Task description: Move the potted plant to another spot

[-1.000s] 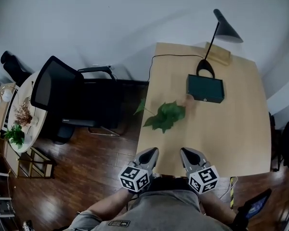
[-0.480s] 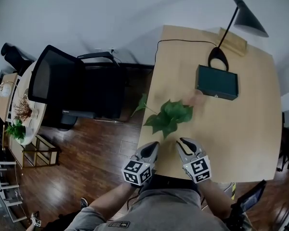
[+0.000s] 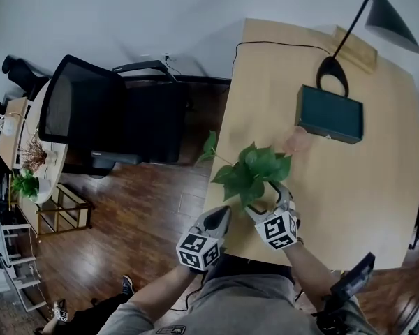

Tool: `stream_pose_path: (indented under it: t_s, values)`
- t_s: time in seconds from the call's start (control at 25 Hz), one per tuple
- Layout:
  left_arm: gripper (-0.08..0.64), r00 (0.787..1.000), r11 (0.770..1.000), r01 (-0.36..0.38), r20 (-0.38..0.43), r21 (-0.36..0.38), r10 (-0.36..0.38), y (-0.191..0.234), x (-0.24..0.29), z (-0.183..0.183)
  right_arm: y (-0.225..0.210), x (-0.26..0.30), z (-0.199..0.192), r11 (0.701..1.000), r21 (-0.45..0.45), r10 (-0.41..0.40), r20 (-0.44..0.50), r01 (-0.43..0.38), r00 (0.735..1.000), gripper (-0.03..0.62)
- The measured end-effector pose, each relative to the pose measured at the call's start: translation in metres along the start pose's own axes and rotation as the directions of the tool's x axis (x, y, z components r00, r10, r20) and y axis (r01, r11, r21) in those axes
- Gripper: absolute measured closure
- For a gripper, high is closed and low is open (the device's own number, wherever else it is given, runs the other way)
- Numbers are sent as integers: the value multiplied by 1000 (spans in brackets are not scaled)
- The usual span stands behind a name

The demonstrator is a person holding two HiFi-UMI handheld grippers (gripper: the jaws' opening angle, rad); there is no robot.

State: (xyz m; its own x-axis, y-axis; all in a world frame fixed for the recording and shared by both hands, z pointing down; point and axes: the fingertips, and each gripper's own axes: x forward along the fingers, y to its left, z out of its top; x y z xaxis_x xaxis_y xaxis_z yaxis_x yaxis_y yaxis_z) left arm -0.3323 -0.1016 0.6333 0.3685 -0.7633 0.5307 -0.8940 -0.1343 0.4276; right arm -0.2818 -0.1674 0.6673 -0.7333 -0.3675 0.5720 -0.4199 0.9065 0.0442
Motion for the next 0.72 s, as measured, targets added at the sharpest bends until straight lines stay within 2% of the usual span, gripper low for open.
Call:
stream_pose_path:
  t_s: [0.16,0.28,0.56,0.72]
  values:
    - [568,1000,1000,-24,-13,-8,24,9,-6,-5,-9,20,4,1000,-5,-19,4,19,1000,93]
    - [568,999,999,-33,-20,-11,33,12,-8,-7,-12,32,7,1000,-6,-22,14,22,1000,83]
    - [568,999,999,-35,-15,1,35,18,-13,-5,-18,55,14,998,-13,-61,42,61,997,85]
    - [568,999,999,-38,-18,3,38,19,-16,-6,-18,56,14,997,-10,-71,66,72,995,114]
